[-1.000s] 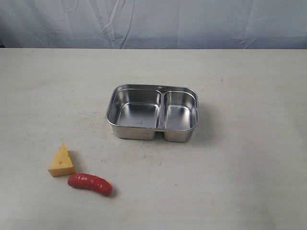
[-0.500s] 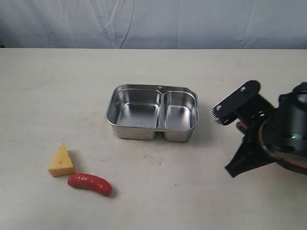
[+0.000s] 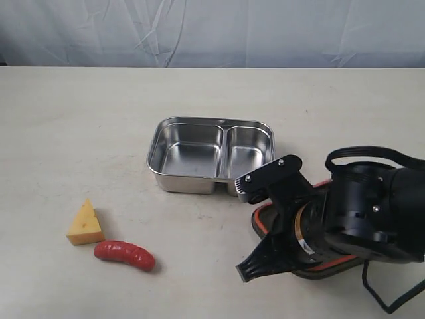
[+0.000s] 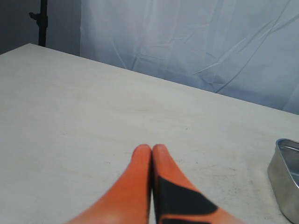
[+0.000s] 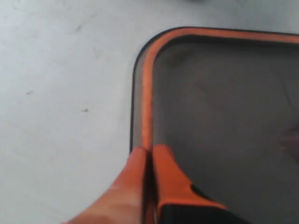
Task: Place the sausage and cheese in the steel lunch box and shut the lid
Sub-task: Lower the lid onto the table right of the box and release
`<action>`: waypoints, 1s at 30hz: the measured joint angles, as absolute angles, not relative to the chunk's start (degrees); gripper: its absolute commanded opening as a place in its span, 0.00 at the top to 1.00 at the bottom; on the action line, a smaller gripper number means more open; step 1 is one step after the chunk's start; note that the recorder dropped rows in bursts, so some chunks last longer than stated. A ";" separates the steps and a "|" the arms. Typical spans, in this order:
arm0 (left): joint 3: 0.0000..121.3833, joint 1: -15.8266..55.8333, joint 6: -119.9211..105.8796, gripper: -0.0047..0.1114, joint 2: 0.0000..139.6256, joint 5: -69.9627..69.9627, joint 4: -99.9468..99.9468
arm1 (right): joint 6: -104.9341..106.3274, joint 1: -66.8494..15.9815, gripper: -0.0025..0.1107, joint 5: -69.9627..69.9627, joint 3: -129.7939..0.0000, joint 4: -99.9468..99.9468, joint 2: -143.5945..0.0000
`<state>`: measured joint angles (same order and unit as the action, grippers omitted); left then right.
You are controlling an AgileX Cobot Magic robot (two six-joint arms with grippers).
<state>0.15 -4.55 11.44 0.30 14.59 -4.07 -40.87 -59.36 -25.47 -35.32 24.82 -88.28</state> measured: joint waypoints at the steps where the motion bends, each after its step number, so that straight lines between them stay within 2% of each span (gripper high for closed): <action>1: 0.15 -4.55 11.44 0.96 0.30 14.59 -4.07 | -40.87 -59.36 0.81 -25.96 -35.32 24.22 -88.28; 4: 0.15 -4.55 11.44 0.96 0.30 14.59 -4.07 | -40.87 -59.36 0.65 -27.92 -35.32 23.28 -88.49; 6: 0.15 -4.55 11.44 0.96 0.30 14.59 -4.07 | -41.02 -59.36 0.60 -28.68 -35.32 22.97 -88.49; 14: 0.15 -4.55 11.44 0.96 0.30 14.59 -4.07 | -41.02 -59.36 0.58 -30.93 -35.32 21.86 -85.90; 21: 0.15 -4.55 11.44 0.96 0.30 14.59 -4.07 | -39.78 -59.36 0.39 -37.10 -38.35 21.32 -81.32; 30: 0.15 -4.55 11.44 0.96 0.30 14.59 -4.07 | -38.66 -59.36 0.39 -39.21 -38.76 20.40 -81.15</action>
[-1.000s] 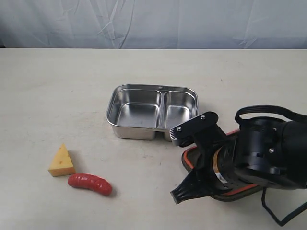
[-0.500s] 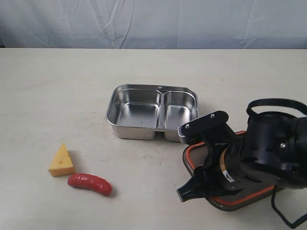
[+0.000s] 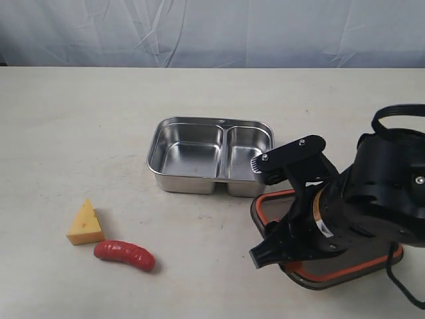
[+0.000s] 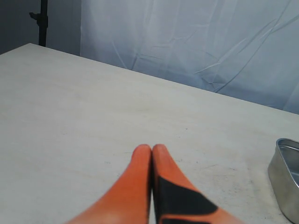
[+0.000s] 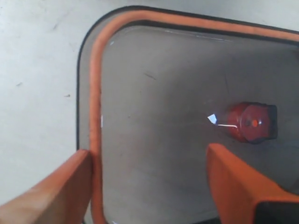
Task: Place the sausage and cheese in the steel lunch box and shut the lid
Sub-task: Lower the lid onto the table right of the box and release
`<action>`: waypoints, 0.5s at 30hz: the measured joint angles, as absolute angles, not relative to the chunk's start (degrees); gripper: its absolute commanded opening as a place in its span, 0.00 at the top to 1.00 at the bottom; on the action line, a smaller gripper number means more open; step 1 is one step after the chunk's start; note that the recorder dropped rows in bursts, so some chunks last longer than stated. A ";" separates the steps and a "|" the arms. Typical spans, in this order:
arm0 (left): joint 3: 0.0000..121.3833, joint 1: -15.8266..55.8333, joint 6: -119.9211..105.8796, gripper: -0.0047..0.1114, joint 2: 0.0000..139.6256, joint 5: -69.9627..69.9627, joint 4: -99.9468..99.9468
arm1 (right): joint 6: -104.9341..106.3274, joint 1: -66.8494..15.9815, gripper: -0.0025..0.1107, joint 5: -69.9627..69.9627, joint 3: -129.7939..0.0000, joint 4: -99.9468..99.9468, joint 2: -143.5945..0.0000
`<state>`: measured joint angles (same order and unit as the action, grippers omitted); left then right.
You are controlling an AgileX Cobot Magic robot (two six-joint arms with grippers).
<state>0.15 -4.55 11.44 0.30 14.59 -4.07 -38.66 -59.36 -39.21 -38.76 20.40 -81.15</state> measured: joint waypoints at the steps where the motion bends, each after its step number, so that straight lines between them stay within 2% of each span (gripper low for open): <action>1: 0.15 -4.55 11.44 0.96 0.30 14.59 -4.07 | -38.35 -59.36 0.39 -39.66 -38.76 20.06 -81.15; 8: 0.15 -4.55 11.44 0.96 0.30 14.59 -4.07 | -34.55 -59.36 0.39 -39.52 -38.86 17.29 -84.65; 15: 0.15 -4.55 11.44 0.96 0.30 14.59 -4.07 | -33.48 -59.36 0.39 -29.32 -38.86 15.22 -88.33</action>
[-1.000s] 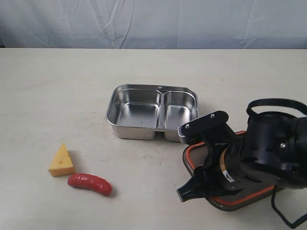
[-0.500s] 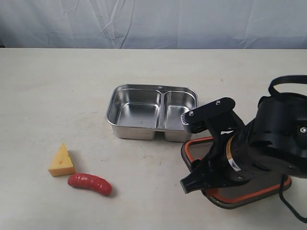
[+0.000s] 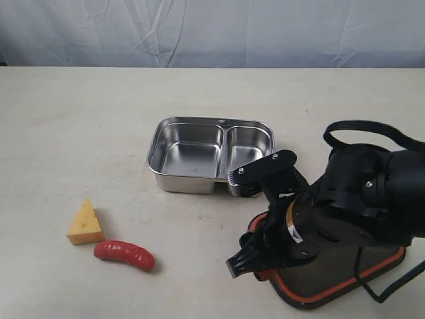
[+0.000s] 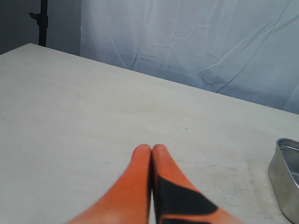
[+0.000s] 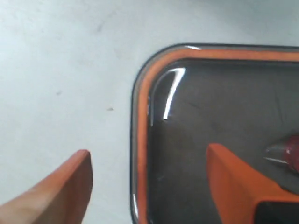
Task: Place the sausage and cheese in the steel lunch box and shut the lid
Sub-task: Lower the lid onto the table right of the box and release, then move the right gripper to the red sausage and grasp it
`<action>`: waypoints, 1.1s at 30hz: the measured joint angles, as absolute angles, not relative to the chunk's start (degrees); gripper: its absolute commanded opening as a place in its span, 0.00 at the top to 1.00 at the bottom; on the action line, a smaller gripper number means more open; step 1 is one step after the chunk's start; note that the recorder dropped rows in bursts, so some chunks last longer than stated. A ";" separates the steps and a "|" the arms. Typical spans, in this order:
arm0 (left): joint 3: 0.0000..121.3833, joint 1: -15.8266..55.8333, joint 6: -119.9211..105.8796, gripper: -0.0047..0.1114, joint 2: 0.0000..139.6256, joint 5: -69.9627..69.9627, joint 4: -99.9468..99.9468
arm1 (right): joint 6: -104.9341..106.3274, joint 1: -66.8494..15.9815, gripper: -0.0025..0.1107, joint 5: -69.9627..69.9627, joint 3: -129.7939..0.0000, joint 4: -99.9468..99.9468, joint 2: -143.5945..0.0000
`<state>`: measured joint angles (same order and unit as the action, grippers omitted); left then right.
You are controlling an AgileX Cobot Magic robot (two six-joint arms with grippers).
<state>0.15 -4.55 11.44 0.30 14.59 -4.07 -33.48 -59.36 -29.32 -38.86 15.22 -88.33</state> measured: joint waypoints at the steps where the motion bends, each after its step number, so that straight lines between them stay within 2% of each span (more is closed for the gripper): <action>1: 0.15 -4.55 11.44 0.96 0.30 14.59 -4.07 | -33.39 -59.36 0.39 -27.80 -38.86 14.92 -88.50; 6: 0.15 -4.55 11.44 0.96 0.30 14.59 -4.07 | -26.37 -59.36 0.39 -20.19 -39.13 7.72 -88.39; 16: 0.15 -4.55 11.44 0.96 0.30 14.59 -4.07 | 19.95 -59.36 0.39 -24.35 -49.84 -28.93 -92.04; 26: 0.15 -4.55 11.44 0.96 0.30 14.59 -4.07 | 32.40 -59.57 0.39 -33.72 -64.74 -34.23 -106.65; 33: 0.15 -4.55 11.44 0.96 0.30 14.47 -4.07 | 36.89 -60.49 0.39 -35.26 -70.94 -37.28 -112.85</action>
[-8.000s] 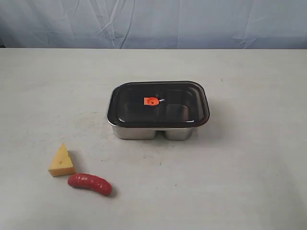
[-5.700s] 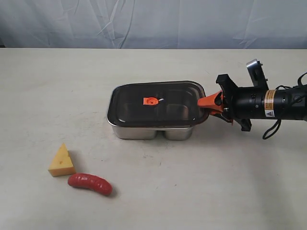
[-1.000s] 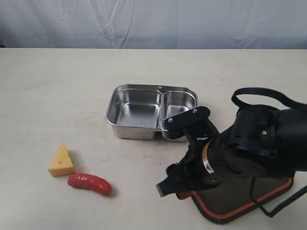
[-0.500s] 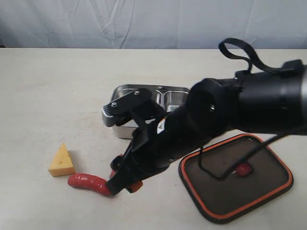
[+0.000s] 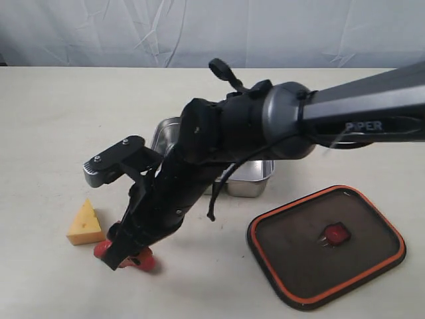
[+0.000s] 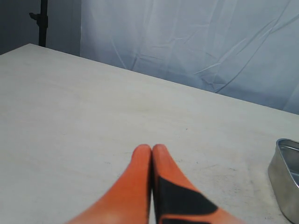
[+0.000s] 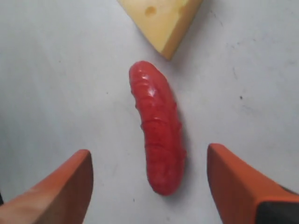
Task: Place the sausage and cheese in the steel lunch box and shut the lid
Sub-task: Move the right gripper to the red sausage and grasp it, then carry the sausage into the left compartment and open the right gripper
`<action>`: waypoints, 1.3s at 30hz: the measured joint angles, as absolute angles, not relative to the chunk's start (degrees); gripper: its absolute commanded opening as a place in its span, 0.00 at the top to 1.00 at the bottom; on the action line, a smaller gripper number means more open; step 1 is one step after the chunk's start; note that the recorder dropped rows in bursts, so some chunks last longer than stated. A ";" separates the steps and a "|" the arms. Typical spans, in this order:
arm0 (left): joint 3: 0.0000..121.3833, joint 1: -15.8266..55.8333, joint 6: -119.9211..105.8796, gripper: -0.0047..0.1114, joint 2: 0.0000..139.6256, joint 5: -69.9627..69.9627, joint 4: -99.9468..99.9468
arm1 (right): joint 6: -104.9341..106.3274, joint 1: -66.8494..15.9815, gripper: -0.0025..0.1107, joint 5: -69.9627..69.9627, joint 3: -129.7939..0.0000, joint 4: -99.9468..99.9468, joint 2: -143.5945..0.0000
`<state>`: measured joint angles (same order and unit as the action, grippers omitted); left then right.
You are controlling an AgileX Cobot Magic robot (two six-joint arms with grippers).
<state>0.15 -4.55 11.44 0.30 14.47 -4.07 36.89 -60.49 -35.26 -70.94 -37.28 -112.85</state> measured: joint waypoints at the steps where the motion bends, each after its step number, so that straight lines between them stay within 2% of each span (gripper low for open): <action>1: 0.15 -4.55 11.44 0.96 0.30 14.47 -4.07 | 37.17 -61.01 0.39 -35.26 -71.66 -37.27 -113.67; 14: 0.15 -4.55 11.44 0.96 0.30 14.47 -4.07 | 38.38 -63.53 0.41 -32.93 -75.79 -34.51 -120.36; 16: 0.15 -4.55 11.44 0.96 0.30 14.47 -4.07 | 38.49 -63.53 0.48 -32.84 -75.92 -34.40 -120.75; 25: 0.15 -4.55 11.44 0.96 0.30 14.47 -4.07 | 38.60 -63.53 0.98 -33.41 -76.02 -33.63 -121.08; 39: 0.15 -4.55 11.44 0.96 0.30 14.24 -4.07 | 38.60 -63.53 0.99 -39.36 -76.14 -30.09 -116.46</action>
<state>0.15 -4.55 11.44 0.30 14.24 -4.07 38.60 -63.53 -39.36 -76.14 -30.09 -116.46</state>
